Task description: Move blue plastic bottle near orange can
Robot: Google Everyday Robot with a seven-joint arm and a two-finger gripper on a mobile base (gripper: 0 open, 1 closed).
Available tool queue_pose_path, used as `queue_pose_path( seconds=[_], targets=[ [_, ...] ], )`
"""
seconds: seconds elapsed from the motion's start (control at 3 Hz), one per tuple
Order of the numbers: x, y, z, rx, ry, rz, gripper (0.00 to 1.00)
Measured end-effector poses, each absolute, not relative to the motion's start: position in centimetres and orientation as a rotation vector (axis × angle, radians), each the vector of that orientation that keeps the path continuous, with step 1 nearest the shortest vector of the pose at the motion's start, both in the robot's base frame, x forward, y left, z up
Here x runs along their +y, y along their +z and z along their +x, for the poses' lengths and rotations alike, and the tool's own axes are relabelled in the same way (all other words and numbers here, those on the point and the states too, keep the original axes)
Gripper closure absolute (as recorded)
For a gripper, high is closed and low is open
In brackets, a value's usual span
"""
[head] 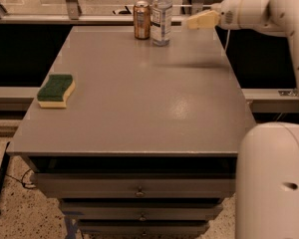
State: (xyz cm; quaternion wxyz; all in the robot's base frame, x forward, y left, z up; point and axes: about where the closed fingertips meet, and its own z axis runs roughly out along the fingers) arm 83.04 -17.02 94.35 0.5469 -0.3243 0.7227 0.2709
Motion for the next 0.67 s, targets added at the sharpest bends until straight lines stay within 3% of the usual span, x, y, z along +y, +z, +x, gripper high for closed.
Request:
queue_pose_path(
  seconds=[0.33, 0.67],
  targets=[
    [-21.2, 97.7, 77.9, 1.663, 0.658, -0.712, 0.00],
    [-21.4, 95.8, 76.6, 1.700, 0.688, -0.705, 0.00]
  ],
)
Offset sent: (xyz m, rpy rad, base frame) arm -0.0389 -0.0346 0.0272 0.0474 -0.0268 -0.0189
